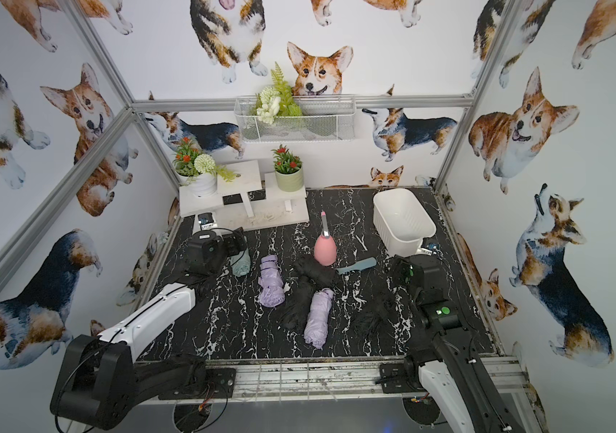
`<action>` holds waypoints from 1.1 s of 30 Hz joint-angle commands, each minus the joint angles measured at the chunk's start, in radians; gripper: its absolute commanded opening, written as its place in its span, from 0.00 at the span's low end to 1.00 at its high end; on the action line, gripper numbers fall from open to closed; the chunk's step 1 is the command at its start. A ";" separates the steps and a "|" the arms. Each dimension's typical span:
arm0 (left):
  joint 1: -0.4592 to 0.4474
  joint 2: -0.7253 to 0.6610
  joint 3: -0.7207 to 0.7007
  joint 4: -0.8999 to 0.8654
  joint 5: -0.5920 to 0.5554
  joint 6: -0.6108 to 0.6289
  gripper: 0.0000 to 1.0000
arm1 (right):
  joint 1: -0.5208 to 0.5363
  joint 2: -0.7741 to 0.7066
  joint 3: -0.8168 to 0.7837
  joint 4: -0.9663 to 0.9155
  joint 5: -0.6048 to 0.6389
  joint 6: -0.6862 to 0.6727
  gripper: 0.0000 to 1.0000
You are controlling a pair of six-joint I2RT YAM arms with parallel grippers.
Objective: Put the umbrella into the storage box
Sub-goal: Pick up the umbrella from the center of the board.
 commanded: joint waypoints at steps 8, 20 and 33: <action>-0.154 0.152 0.160 -0.027 0.267 0.015 0.96 | 0.018 0.086 0.041 -0.400 -0.328 0.292 0.74; -0.286 0.236 0.369 -0.075 0.312 -0.005 0.96 | 0.043 0.161 -0.092 -0.317 -0.415 0.393 0.79; -0.391 0.274 0.488 -0.089 0.329 0.015 0.96 | 0.044 0.278 -0.156 -0.083 -0.443 0.444 0.69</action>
